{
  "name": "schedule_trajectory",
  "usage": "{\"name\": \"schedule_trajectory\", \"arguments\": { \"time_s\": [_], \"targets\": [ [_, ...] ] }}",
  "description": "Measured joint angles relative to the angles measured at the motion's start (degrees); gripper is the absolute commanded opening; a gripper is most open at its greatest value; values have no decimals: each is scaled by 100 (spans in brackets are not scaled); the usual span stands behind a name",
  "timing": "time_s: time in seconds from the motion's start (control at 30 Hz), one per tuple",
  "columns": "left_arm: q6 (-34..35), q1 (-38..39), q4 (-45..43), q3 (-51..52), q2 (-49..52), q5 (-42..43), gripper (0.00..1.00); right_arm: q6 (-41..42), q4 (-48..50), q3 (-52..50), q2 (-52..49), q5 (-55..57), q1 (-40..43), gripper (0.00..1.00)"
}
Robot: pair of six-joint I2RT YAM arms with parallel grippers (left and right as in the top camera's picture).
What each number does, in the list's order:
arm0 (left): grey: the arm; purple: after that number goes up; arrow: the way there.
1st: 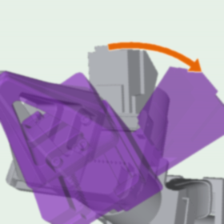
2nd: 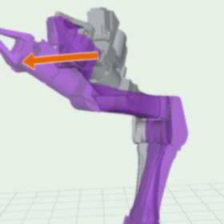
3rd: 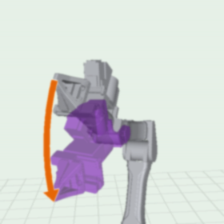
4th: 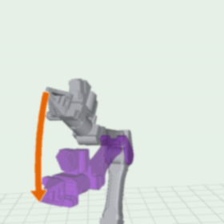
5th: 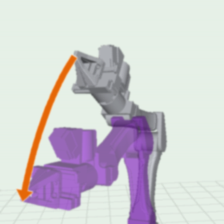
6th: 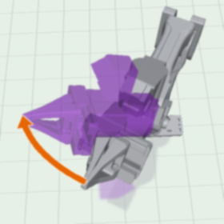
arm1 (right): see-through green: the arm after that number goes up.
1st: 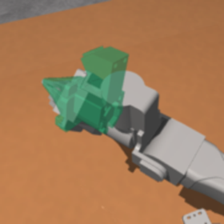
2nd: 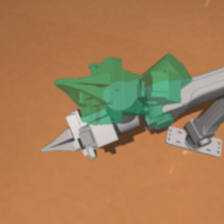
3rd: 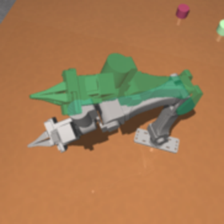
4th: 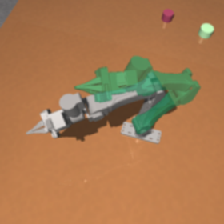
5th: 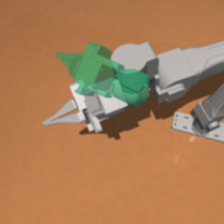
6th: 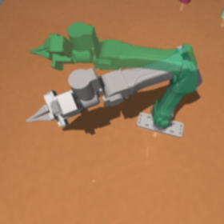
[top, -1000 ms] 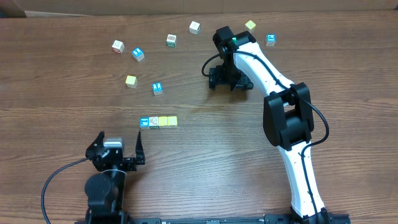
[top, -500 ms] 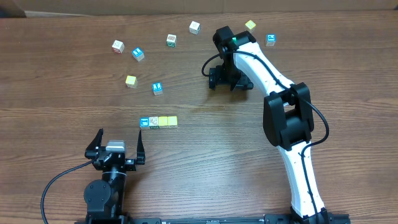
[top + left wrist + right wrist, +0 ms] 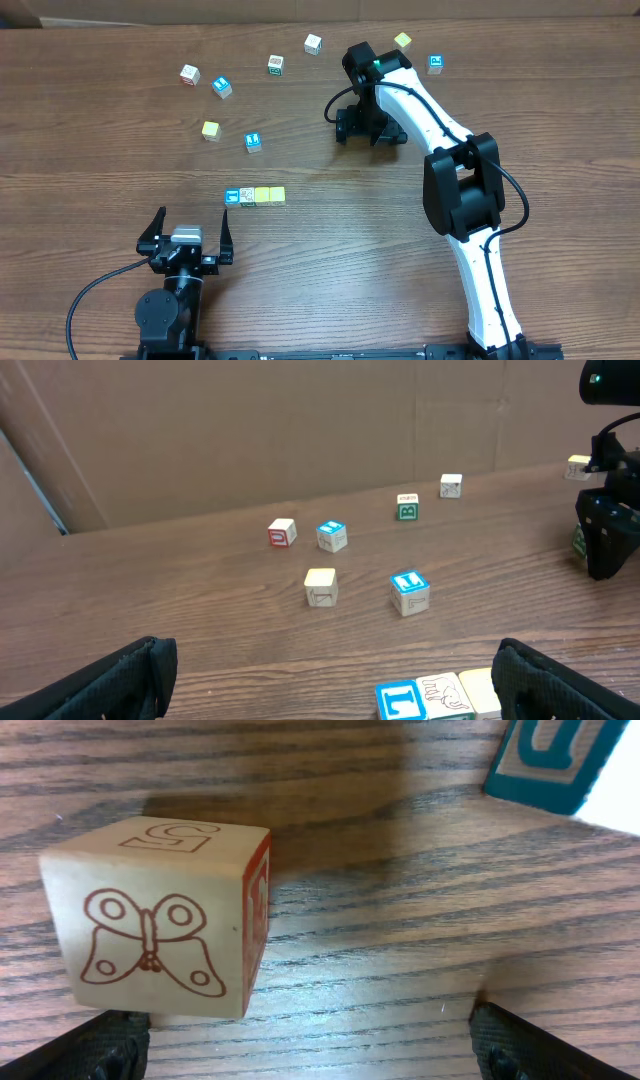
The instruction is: Form a horizontal line
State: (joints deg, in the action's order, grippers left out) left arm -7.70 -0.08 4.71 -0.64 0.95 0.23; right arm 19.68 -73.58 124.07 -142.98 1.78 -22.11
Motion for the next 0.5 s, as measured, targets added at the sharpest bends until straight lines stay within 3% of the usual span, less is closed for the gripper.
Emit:
{"name": "schedule_trajectory", "arguments": {
  "time_s": [0.5],
  "targets": [
    [0, 0, -2, 0, 0, 0, 100, 2, 2, 0, 0, -2, 0, 100]
  ]
}}
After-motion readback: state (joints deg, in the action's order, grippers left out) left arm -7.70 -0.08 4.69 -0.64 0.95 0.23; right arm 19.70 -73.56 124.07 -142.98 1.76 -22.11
